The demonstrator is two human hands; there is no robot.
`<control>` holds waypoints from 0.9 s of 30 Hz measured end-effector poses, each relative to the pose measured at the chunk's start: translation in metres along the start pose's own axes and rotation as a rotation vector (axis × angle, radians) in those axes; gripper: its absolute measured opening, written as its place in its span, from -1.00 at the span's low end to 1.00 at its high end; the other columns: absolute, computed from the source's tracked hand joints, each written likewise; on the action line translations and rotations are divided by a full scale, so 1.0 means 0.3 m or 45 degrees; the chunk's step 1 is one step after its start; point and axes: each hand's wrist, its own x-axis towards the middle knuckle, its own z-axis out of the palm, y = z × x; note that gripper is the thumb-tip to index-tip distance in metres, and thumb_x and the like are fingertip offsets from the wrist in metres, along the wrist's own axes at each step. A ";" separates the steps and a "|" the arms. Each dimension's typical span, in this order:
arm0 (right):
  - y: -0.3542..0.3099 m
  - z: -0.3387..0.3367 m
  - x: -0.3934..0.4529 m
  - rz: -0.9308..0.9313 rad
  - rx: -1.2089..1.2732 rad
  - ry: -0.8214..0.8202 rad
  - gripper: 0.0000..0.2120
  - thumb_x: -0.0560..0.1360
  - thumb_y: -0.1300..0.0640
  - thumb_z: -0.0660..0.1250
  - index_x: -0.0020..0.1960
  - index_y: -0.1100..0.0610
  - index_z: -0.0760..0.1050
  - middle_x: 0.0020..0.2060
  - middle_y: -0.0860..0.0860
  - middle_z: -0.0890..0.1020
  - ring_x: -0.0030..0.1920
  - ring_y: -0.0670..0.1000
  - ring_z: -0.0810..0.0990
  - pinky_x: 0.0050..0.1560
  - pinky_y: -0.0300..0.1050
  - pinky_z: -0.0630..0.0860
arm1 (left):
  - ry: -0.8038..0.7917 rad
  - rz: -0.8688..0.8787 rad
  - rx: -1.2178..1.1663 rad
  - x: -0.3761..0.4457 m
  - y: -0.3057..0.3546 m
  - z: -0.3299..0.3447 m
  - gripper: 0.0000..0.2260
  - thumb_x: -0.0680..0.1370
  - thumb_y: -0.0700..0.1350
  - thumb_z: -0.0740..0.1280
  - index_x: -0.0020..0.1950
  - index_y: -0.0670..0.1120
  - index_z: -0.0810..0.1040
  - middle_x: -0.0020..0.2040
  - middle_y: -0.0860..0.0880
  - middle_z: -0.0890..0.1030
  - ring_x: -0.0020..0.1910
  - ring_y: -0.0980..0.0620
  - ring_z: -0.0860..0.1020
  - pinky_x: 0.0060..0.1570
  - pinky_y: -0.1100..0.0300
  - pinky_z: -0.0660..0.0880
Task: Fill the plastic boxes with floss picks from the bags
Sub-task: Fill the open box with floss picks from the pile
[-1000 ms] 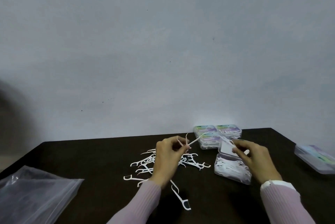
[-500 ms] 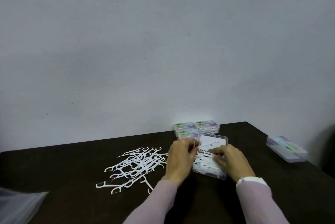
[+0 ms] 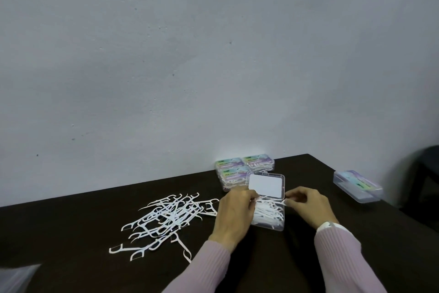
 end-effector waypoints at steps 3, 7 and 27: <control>0.003 -0.002 0.004 0.067 0.060 -0.058 -0.86 0.46 0.26 0.36 0.01 0.13 0.52 -0.20 -0.03 0.55 -0.19 -0.09 0.53 -0.19 -0.30 0.49 | -0.022 -0.002 -0.041 -0.001 0.005 0.008 -0.76 0.55 -0.19 0.31 0.21 -0.08 0.57 0.11 0.01 0.59 0.06 0.08 0.53 0.05 0.28 0.40; 0.001 0.000 0.005 0.044 0.146 0.022 -0.84 0.43 0.33 0.37 -0.01 0.18 0.56 -0.19 0.05 0.61 -0.21 -0.05 0.58 -0.29 -0.35 0.43 | 0.012 -0.054 -0.166 0.004 0.004 0.008 -0.77 0.46 -0.23 0.41 0.11 -0.09 0.61 -0.02 0.01 0.62 -0.10 0.11 0.56 -0.04 0.26 0.49; -0.021 0.026 -0.001 -0.131 -0.052 0.031 -0.90 0.44 0.23 0.39 -0.07 0.08 0.60 -0.16 -0.05 0.59 -0.16 -0.15 0.52 -0.18 -0.38 0.41 | 0.010 -0.003 -0.188 -0.001 -0.007 0.013 -0.72 0.52 -0.17 0.37 0.23 -0.02 0.55 0.01 0.05 0.66 -0.01 0.16 0.58 0.10 0.21 0.50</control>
